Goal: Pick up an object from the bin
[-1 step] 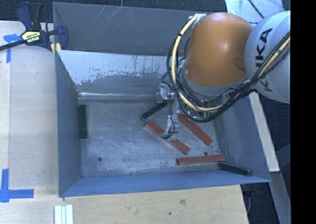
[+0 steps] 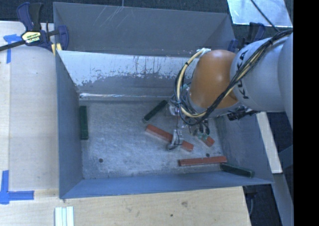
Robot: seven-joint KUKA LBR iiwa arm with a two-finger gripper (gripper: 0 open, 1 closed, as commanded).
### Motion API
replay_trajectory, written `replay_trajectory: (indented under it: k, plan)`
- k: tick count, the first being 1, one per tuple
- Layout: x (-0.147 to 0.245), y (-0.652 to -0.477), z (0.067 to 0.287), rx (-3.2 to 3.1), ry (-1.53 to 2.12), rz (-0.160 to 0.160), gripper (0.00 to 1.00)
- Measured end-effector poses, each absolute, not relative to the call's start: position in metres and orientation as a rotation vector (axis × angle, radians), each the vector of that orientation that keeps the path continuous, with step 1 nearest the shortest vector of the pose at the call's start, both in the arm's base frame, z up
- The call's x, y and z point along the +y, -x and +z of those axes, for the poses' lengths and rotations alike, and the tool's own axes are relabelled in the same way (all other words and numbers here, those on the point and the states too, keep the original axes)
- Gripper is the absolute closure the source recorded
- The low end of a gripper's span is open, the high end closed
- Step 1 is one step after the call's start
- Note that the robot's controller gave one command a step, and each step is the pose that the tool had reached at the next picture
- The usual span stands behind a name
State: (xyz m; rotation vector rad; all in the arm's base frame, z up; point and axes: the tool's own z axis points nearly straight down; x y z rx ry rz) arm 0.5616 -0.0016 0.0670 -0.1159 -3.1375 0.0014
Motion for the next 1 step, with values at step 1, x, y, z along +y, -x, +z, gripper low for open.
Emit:
replay_trajectory:
  k: [1]
  plan:
    - [0.0005,-0.5637,0.0717,-3.145,0.112,-0.002,1.00]
